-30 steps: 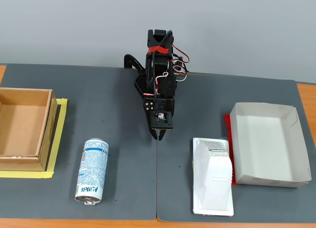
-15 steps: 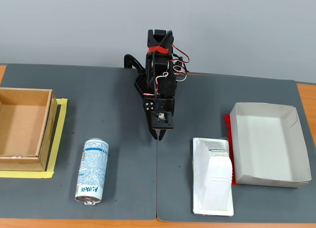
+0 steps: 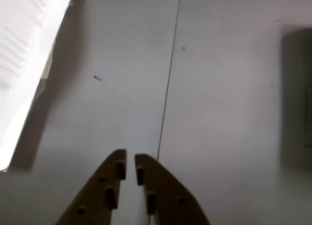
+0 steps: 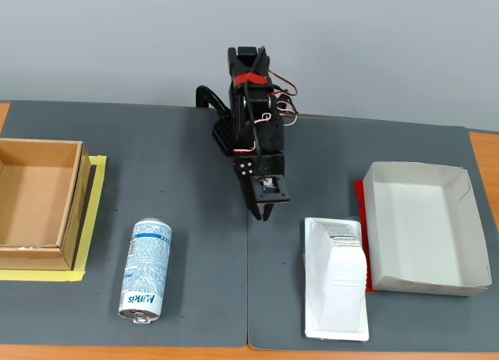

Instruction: Pick the sandwich and put it in the gray box

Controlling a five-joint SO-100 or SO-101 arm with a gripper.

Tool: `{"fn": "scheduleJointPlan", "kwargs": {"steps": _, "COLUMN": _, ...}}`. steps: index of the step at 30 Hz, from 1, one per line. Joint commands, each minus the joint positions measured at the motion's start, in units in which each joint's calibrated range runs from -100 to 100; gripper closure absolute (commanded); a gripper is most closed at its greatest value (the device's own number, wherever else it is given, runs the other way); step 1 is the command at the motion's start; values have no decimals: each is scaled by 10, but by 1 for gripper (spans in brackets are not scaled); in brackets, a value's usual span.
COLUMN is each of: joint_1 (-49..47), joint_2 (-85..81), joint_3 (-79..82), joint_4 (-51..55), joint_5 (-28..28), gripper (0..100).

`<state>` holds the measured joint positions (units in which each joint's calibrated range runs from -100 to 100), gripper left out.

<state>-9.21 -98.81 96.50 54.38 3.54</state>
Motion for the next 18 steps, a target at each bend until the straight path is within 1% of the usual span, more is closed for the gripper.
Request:
{"fn": "scheduleJointPlan", "kwargs": {"steps": 1, "joint_1": -6, "joint_2": 33, "joint_3": -42, "joint_4": -7, "joint_5": -1, "gripper": 98}}
{"fn": "scheduleJointPlan", "kwargs": {"steps": 5, "joint_1": -9, "joint_2": 111, "joint_3": -94, "joint_4": -8, "joint_5": -2, "gripper": 98}}
{"fn": "scheduleJointPlan", "kwargs": {"steps": 10, "joint_1": -44, "joint_2": 212, "joint_3": -184, "joint_4": -9, "joint_5": -4, "gripper": 98}}
{"fn": "scheduleJointPlan", "kwargs": {"steps": 16, "joint_1": -64, "joint_2": 291, "joint_3": -259, "joint_4": -11, "joint_5": -4, "gripper": 98}}
{"fn": "scheduleJointPlan", "kwargs": {"steps": 18, "joint_1": -64, "joint_2": 309, "joint_3": -274, "joint_4": -32, "joint_5": -4, "gripper": 98}}
